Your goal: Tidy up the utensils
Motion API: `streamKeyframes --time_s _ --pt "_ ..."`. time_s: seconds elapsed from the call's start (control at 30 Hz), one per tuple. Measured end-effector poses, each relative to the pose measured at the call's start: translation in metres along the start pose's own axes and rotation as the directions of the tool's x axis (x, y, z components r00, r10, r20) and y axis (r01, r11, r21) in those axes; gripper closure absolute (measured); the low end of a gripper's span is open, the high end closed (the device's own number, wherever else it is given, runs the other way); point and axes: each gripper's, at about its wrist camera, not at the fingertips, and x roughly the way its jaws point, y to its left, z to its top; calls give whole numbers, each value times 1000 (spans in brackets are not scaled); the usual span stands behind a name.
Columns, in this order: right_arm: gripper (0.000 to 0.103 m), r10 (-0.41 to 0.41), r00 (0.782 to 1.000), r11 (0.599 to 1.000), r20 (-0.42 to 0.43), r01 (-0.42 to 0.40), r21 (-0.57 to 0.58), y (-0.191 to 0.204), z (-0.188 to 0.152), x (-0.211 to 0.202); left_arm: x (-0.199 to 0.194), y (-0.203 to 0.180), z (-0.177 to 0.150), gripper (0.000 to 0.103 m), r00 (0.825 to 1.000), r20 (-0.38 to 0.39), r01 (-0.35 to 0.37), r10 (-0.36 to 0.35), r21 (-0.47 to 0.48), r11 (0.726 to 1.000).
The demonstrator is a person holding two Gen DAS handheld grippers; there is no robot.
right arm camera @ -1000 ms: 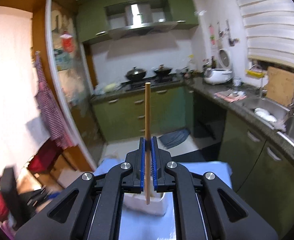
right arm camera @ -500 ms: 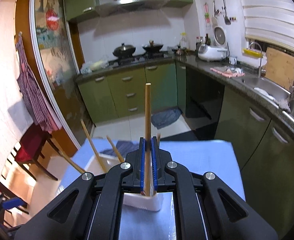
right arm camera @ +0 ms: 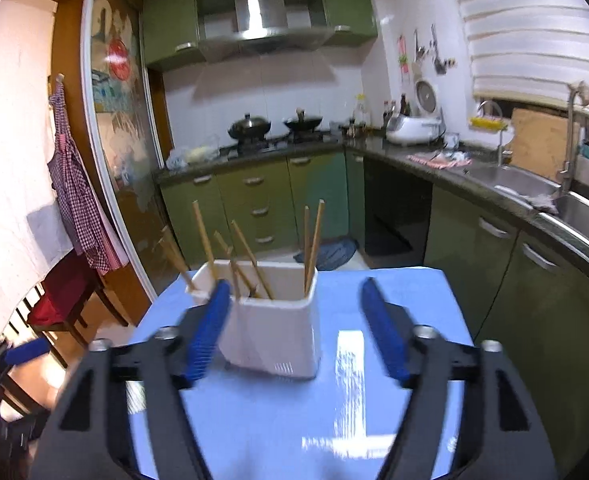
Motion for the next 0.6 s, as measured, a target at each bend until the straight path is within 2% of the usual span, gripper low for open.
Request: streamKeyframes --time_s 0.1,0.23,0.43,0.6 --pt "13 -41 999 999 16 41 -17 1 -33 -30 0 -3 -8 7 1000 1 -13 13 -6 1000" --pt "5 -70 997 998 22 70 1 1 -76 -63 -1 -9 -20 7 1000 1 -17 17 5 1000" --pt "5 -96 994 995 43 96 -4 7 -118 -105 -16 -14 -32 7 999 14 -38 38 2 999" --pt "5 -128 985 992 113 130 -3 12 -118 -148 -45 -19 -35 7 997 47 -58 58 10 998"
